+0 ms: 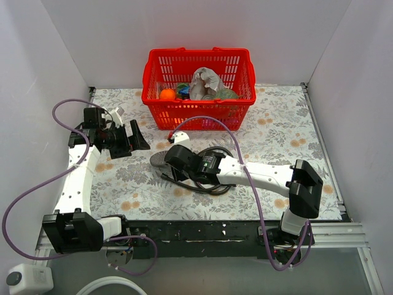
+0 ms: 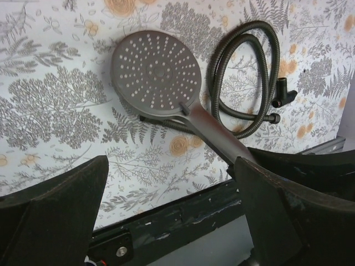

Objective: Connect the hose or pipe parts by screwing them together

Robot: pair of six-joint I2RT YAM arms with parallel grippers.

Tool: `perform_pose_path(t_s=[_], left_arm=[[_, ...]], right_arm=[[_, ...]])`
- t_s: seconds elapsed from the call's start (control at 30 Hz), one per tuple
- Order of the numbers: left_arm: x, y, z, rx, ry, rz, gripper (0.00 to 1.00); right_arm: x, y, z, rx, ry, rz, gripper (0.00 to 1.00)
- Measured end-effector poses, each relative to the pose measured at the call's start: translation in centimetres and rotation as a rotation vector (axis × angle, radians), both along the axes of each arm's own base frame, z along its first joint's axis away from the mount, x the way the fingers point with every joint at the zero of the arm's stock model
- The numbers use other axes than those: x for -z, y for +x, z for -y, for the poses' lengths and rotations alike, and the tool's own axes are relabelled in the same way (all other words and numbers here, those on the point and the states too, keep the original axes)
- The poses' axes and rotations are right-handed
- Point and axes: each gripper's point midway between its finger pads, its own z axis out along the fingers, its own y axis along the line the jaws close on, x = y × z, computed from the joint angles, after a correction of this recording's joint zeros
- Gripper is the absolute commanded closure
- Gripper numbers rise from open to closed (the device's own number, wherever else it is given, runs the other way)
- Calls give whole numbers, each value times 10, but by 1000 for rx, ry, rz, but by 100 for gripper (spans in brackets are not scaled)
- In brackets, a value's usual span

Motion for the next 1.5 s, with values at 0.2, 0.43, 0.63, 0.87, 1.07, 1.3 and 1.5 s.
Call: perform_pose_path(t_s=[0.2,0.43,0.63,0.87,1.07,1.3,1.5], left_arm=[[31,-7,0,-61,-24,-122,2],[46,9,-5,-141,-154,-243,2],[2,44,-14,-181,-345,-156,2],[-25,50,-11,-157,-464,-109,2],[-36,48,-23,-173,-525,-96,2],[-58,60,-70,-272,-489,23,2],[-48,50,-70,-285,-482,38,2]], right_arm=[[-3,3,-1,51,24,9,99],[-15,6,-8,89,48,106,99],[-51,-7,-24,46,86,258,99],[-128,-19,-42,15,203,415,99],[-153,-13,-43,25,215,482,99],[-153,-11,-39,23,185,503,99],[-156,-13,-39,12,172,532,99]])
